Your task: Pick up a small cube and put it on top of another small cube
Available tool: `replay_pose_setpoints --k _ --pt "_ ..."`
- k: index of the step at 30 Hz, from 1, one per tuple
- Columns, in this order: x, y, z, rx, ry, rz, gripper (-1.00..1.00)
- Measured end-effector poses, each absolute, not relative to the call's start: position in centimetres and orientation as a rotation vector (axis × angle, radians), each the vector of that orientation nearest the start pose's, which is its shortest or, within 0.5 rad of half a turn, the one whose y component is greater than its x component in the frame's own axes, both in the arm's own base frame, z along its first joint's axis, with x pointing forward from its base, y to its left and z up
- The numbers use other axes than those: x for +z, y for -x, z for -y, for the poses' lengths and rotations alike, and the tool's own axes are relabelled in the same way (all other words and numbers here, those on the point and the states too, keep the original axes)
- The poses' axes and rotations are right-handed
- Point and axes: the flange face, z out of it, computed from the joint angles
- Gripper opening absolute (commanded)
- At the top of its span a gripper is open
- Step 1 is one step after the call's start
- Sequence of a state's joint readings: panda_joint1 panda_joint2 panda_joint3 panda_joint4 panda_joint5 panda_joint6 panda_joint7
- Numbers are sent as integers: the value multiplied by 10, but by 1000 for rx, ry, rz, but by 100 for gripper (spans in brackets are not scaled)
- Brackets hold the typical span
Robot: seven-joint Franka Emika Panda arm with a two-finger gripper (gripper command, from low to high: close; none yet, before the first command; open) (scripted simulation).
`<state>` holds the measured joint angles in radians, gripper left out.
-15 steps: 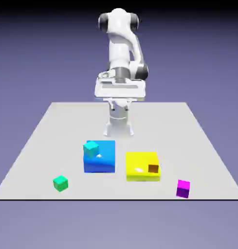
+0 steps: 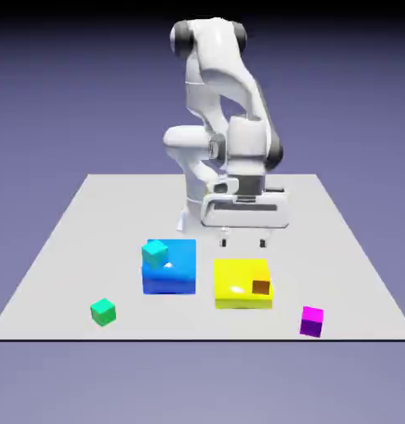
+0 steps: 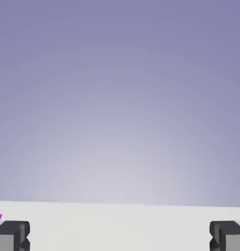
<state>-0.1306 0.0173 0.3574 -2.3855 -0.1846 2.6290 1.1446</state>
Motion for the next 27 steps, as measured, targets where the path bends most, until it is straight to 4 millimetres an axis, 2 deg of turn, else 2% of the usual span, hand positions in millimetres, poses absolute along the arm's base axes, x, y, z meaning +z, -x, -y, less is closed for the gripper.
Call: replay_pose_setpoints --k 8,14,21,27 --pt "268 -531 -178 -30 2892 -1268 0" --pt "228 -544 -218 212 2883 -1371 0" --pt "197 -559 -253 481 2812 -1515 0" --pt "184 -573 -265 659 2725 -1632 0"
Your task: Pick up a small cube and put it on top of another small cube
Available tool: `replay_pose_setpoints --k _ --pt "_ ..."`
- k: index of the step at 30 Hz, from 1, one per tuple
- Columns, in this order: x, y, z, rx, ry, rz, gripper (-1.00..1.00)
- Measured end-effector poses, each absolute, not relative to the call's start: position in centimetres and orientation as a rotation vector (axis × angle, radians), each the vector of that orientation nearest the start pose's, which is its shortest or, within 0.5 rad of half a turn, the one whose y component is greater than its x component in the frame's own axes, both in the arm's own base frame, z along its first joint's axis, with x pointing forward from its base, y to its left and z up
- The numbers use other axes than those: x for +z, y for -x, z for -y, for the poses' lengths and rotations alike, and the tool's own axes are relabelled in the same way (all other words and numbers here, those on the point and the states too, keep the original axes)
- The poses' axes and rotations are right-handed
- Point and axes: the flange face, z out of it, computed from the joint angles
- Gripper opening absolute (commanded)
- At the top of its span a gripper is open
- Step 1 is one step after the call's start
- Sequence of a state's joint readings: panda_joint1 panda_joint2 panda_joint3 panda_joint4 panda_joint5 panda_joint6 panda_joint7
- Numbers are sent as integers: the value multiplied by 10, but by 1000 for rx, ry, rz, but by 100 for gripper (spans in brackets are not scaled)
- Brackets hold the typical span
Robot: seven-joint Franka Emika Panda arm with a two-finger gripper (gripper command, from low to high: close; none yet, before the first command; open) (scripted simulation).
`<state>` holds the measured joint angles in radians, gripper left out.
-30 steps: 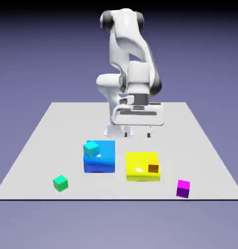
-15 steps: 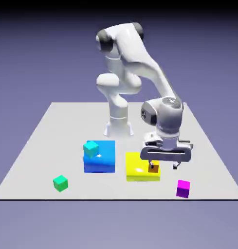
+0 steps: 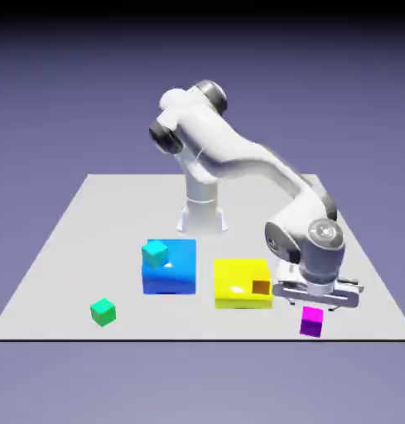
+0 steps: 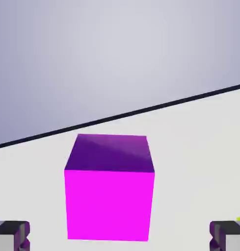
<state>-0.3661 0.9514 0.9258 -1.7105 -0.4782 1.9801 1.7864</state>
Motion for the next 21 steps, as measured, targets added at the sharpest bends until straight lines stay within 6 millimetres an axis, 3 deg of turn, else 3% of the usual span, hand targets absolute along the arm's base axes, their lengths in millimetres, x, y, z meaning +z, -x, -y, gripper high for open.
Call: replay_pose_setpoints --k 2,3,5,8,14,21 --pt "136 -560 -270 658 2724 -1633 0" --pt "118 -553 -271 659 2725 -1632 -100" --pt "118 -553 -271 660 2724 -1632 -100" --pt "183 -573 -262 659 2727 -1637 -100" --pt "177 -561 -168 643 2778 -1823 -100" --pt "205 -538 -43 653 2661 -2099 -100"
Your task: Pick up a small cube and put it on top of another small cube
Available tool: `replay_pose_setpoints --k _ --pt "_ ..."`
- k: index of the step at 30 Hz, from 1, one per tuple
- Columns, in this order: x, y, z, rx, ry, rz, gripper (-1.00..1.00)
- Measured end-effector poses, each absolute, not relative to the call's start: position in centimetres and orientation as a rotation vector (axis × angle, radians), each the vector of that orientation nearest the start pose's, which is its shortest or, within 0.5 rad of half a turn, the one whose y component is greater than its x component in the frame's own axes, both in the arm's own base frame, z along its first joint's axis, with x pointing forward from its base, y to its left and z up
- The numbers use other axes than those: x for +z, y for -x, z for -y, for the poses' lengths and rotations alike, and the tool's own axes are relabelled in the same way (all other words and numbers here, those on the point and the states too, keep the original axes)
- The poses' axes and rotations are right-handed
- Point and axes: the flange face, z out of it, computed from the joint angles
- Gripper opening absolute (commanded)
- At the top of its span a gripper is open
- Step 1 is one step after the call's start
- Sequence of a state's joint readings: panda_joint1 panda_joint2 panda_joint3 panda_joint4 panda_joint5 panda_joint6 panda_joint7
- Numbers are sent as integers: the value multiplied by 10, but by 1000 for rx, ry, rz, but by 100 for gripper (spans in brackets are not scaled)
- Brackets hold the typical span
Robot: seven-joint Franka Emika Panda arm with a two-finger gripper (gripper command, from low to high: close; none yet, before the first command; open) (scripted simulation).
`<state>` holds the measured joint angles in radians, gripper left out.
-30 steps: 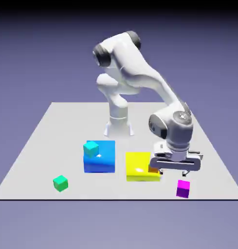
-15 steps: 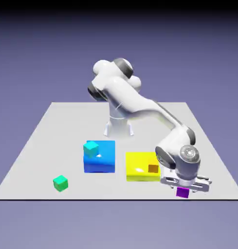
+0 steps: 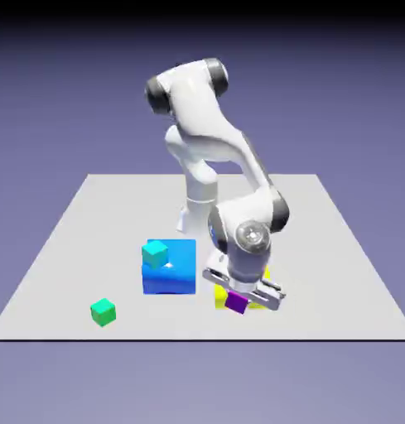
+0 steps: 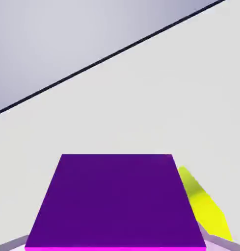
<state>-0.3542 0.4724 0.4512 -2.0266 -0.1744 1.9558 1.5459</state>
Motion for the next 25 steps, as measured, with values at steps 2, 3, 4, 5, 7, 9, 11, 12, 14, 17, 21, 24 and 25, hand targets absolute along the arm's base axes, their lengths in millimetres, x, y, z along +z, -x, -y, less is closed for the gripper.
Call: replay_pose_setpoints --k 2,3,4,5,7,9,11,12,14,17,21,24,25 --pt "219 -528 -8 658 2593 -2175 -100" --pt "226 -522 9 660 2555 -2210 -100" --pt "234 -515 26 662 2513 -2244 -100" --pt "242 -508 42 664 2468 -2275 -100" --pt "259 -491 73 666 2373 -2330 -100" --pt "276 -473 102 666 2269 -2372 -100" --pt "293 -450 135 665 2139 -2415 -100" --pt "301 -439 145 662 2090 -2420 -100" --pt "316 -416 166 655 1980 -2425 -100" --pt "336 -381 189 640 1826 -2400 -100" --pt "290 -375 176 641 1828 -2396 -100" --pt "270 -370 171 640 1828 -2402 100" --pt "270 -370 171 640 1828 -2402 100"
